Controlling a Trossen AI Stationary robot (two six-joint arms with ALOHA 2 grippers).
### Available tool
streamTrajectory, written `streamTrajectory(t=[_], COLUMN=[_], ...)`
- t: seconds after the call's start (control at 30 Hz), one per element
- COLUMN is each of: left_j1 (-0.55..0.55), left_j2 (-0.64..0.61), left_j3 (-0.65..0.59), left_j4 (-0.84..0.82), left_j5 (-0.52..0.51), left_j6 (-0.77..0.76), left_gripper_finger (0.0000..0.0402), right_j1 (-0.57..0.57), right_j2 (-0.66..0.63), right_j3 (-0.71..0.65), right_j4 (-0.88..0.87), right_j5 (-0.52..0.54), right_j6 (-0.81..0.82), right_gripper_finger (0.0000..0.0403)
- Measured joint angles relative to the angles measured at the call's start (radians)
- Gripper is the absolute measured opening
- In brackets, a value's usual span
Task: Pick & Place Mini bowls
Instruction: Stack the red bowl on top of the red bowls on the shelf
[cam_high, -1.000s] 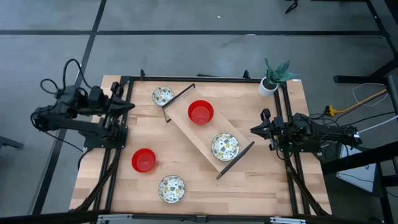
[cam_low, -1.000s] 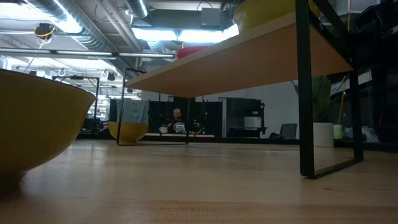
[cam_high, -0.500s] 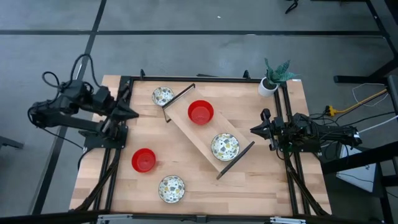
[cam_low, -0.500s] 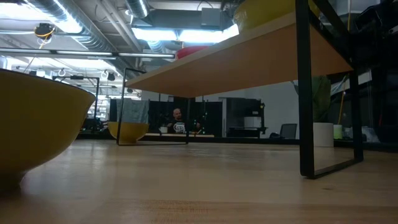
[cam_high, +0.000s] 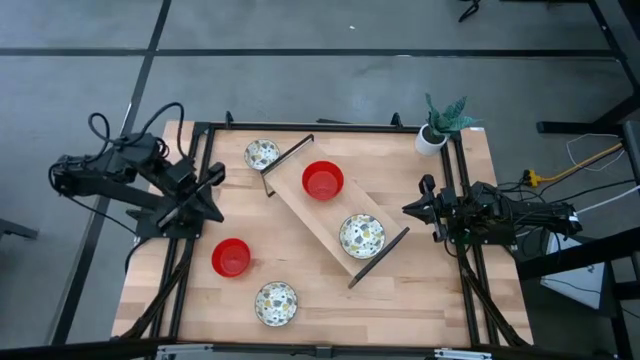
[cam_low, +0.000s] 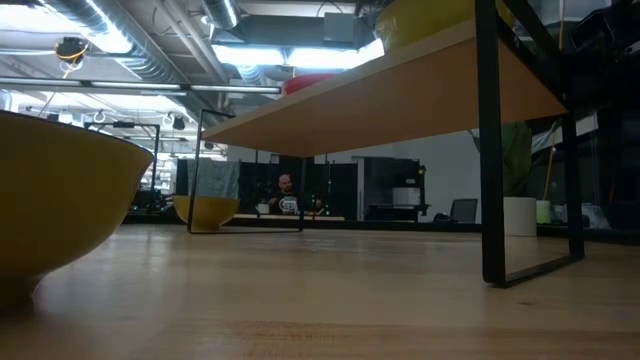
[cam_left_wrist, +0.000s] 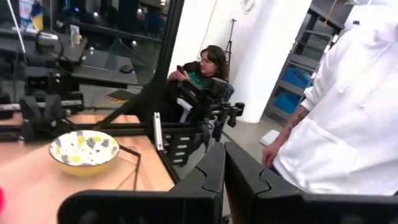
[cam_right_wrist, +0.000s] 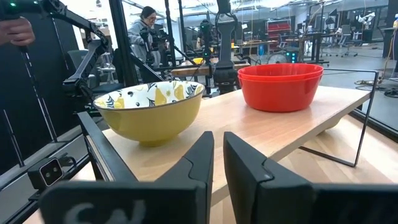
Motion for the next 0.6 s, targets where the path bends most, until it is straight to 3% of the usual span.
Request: streamTrajectory(t=[0.37,0.6], left_j1=[-0.101,-0.154], left_j2=[0.008,0.072], left_j3=[0.017,0.186], left_j4=[-0.015,-0.192], left_j5=[-0.092,-0.182], left_j6=[-0.124,-0.062], left_gripper_finger=[0.0003,0.0003], right_j1=[0.000,0.000], right_j2=[0.000,0.000], right_j3=[0.000,0.000], right_j4=[0.000,0.000], right_j5=[0.000,0.000], right_j6=[0.000,0.001], right_gripper_finger=[0.0039,0.0039])
